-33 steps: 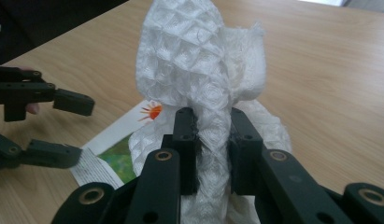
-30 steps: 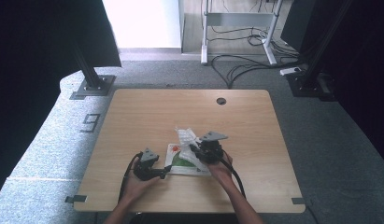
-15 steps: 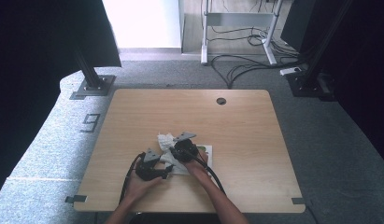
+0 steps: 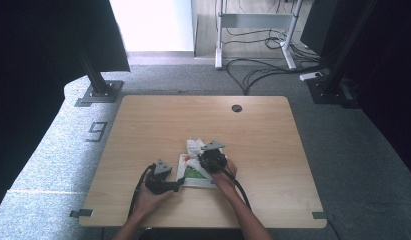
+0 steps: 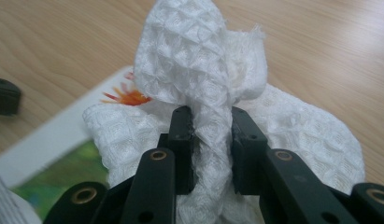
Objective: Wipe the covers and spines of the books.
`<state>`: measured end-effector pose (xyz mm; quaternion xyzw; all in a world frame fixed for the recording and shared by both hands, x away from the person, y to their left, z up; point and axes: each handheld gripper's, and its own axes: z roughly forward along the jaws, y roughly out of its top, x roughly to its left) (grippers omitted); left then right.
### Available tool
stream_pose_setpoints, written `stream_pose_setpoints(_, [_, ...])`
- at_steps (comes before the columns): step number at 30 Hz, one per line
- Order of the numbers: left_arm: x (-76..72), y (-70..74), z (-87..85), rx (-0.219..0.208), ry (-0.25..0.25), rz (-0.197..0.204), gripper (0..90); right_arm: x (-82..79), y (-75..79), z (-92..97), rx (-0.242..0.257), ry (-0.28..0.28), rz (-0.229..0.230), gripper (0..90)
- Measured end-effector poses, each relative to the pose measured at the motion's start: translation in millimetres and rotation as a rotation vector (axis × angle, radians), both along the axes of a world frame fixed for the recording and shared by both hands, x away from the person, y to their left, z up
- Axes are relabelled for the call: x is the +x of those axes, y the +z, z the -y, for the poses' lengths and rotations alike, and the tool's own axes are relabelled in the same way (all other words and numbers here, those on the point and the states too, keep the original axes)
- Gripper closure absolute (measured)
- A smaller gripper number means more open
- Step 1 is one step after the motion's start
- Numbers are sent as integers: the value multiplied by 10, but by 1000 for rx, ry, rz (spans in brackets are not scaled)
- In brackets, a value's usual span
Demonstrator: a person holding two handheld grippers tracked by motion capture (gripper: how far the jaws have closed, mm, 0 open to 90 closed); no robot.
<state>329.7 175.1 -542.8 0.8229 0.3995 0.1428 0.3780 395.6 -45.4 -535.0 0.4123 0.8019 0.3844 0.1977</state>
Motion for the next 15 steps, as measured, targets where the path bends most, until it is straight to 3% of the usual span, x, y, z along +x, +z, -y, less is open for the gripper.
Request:
stream_pose_setpoints(9, [-8,4,10,7,1,5,305,-108,-24,533,0,-112,39,721])
stream_pose_setpoints(15, [-4,6,8,5,1,0,306,-140,-1,737,-4,-168,31,729])
